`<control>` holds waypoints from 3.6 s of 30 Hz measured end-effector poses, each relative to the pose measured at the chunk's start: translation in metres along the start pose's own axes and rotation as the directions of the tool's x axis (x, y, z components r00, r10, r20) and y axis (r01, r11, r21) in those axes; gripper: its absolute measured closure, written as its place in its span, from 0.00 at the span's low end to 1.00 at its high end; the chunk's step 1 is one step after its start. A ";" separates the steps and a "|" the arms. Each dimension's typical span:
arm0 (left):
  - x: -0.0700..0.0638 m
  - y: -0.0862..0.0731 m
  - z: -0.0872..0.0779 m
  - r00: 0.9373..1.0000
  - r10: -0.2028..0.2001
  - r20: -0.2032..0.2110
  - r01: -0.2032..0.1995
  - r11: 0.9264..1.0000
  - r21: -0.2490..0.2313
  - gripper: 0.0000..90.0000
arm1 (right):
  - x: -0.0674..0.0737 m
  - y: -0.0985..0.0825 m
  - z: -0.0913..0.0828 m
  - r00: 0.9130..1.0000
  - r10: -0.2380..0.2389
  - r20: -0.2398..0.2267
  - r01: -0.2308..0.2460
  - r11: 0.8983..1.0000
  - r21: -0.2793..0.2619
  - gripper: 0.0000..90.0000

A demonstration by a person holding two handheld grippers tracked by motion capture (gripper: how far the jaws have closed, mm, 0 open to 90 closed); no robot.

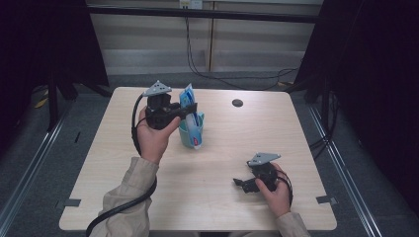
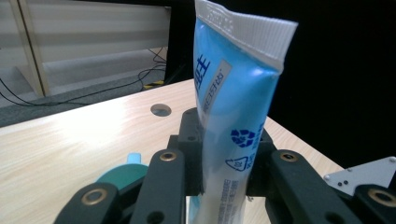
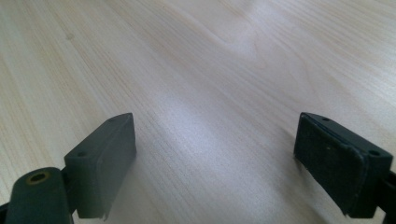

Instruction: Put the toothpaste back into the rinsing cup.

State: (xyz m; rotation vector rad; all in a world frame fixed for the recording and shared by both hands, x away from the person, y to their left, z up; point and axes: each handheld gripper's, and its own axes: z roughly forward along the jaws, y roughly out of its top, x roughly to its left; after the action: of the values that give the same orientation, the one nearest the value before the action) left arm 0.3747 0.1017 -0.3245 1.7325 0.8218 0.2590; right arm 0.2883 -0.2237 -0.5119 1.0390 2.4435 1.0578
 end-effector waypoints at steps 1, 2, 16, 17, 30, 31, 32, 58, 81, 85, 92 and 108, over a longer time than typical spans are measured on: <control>0.000 0.001 0.000 1.000 0.000 0.000 0.000 1.000 -0.002 0.83 | 0.000 0.000 0.000 1.000 0.000 0.000 0.000 1.000 0.000 0.14; 0.000 0.002 0.000 1.000 0.000 -0.003 0.000 1.000 -0.005 0.83 | 0.000 0.000 0.000 1.000 0.001 0.000 -0.001 1.000 0.000 0.14; 0.003 0.018 0.000 0.999 0.003 -0.039 -0.004 1.000 -0.023 0.83 | 0.000 0.000 0.000 1.000 -0.001 0.001 0.001 1.000 -0.003 0.14; 0.004 0.019 0.000 0.999 0.007 -0.043 -0.008 1.000 -0.025 0.83 | 0.000 0.000 0.000 1.000 -0.001 0.001 0.001 1.000 -0.003 0.14; 0.009 0.031 0.001 0.997 0.003 -0.075 -0.007 0.999 -0.054 0.83 | 0.000 0.000 0.000 1.000 -0.001 0.001 0.001 1.000 -0.003 0.14; 0.010 0.031 0.001 0.997 0.002 -0.076 -0.006 0.999 -0.053 0.82 | 0.000 0.000 0.000 1.000 -0.001 0.001 0.001 1.000 -0.003 0.14; 0.011 0.032 0.002 0.997 -0.005 -0.079 0.001 0.998 -0.057 0.82 | 0.000 0.000 0.000 1.000 0.000 0.001 0.000 1.000 -0.003 0.14; 0.033 0.041 0.008 0.987 -0.016 -0.158 0.000 0.995 -0.098 0.82 | 0.000 0.000 0.001 1.000 -0.003 -0.005 0.003 1.000 -0.003 0.13; 0.044 0.030 0.025 0.981 -0.020 -0.191 0.003 0.996 -0.089 0.82 | 0.000 0.000 0.000 1.000 -0.004 -0.004 0.004 1.000 -0.003 0.13; 0.045 0.025 0.029 0.981 -0.021 -0.192 0.005 0.996 -0.085 0.82 | 0.000 0.000 0.000 1.000 -0.003 -0.005 0.003 1.000 -0.002 0.13; 0.047 0.020 0.034 0.980 -0.017 -0.198 0.002 0.997 -0.075 0.82 | 0.000 0.000 0.000 1.000 -0.003 -0.005 0.003 1.000 -0.003 0.13; 0.047 0.002 0.043 0.978 -0.019 -0.207 0.005 0.998 -0.068 0.82 | 0.000 0.000 0.000 1.000 -0.003 -0.008 0.003 1.000 -0.001 0.13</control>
State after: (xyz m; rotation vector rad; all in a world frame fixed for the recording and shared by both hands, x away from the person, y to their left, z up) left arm 0.4341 0.0986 -0.3484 1.6551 0.9630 0.4609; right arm 0.2885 -0.2234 -0.5121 1.0318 2.4500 1.0645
